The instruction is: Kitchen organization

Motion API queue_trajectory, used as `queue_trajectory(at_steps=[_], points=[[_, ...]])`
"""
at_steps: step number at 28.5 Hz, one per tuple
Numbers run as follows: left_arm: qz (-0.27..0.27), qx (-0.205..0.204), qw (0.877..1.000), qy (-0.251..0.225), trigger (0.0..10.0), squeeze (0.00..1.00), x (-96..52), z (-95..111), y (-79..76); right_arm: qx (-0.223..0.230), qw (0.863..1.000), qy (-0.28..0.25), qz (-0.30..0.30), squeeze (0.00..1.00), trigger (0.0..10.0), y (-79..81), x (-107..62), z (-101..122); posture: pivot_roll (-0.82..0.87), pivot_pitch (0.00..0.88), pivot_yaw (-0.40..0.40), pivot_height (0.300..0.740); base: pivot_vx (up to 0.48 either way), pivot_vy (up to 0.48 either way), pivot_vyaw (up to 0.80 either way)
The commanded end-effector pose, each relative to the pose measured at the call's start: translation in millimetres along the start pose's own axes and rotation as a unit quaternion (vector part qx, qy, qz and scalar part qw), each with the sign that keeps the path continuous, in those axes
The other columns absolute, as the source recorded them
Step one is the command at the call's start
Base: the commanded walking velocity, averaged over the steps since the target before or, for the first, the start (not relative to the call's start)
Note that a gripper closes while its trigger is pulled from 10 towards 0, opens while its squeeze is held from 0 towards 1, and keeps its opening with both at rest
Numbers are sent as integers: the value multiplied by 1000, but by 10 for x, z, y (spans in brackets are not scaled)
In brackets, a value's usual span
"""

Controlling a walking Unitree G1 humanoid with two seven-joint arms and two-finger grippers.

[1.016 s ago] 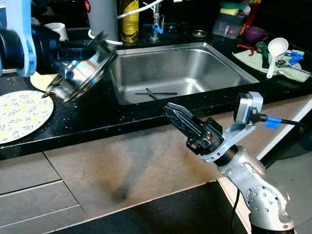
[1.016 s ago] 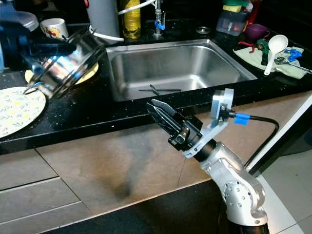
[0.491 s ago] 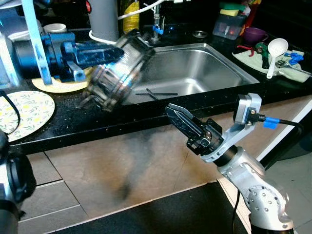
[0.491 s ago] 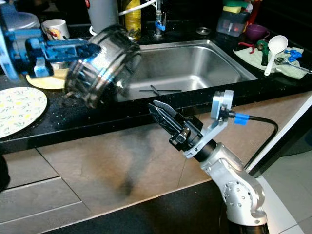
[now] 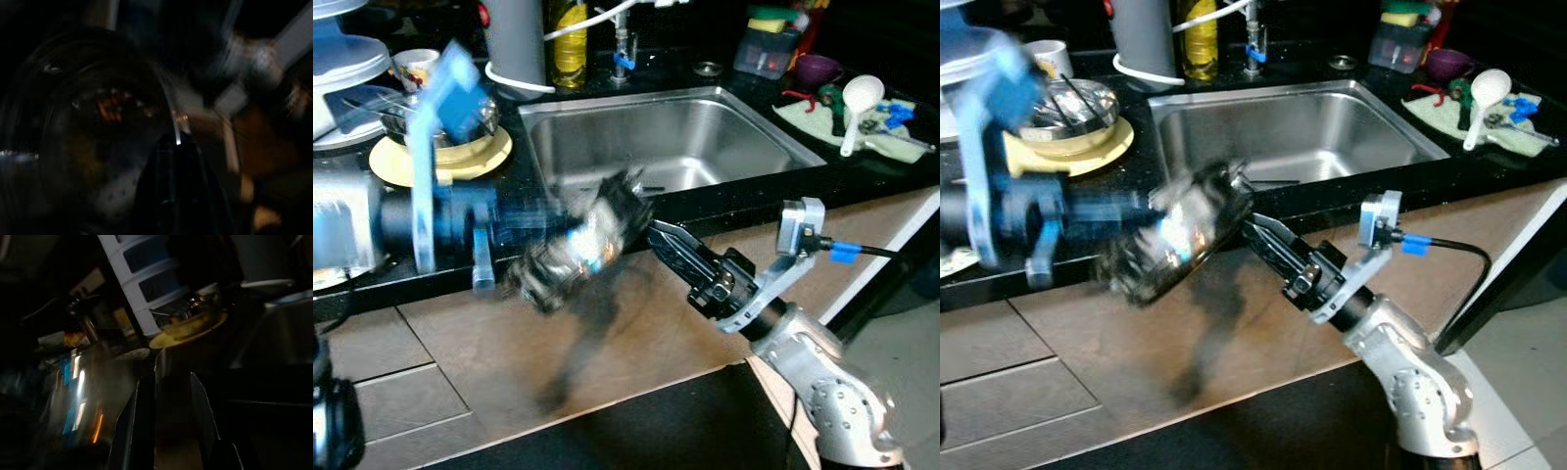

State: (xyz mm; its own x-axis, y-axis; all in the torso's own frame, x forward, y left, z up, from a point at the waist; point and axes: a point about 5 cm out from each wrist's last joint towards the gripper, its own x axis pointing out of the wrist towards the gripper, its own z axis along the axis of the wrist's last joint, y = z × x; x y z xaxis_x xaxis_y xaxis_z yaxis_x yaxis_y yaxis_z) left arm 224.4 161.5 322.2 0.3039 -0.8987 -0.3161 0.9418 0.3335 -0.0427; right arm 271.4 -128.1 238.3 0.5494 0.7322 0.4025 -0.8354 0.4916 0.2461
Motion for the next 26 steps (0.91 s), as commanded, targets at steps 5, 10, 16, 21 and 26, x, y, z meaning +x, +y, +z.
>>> queue_trajectory(at_steps=[5,10,16,21,26], points=[[-9,6,998,62,0,0,70,-209,-73,2,999,37,-10,0,10000,-18,-14,-114,-68,172,-33,740,0,0,0],[44,34,983,176,0,0,161,-545,-40,-5,996,81,-26,0,10000,-63,-44,-230,-67,183,-33,740,0,0,0],[50,55,965,252,0,0,278,-889,-73,-17,989,137,-44,0,10000,-101,-100,-371,-70,183,-33,740,0,0,0],[48,54,963,259,0,0,376,-1083,-74,-18,980,185,-64,0,10000,-159,-166,-516,-67,186,-34,740,0,0,0],[65,51,957,277,0,0,469,-1305,-74,-14,973,220,-72,0,10000,-176,-234,-653,-69,187,-33,740,0,0,0]])
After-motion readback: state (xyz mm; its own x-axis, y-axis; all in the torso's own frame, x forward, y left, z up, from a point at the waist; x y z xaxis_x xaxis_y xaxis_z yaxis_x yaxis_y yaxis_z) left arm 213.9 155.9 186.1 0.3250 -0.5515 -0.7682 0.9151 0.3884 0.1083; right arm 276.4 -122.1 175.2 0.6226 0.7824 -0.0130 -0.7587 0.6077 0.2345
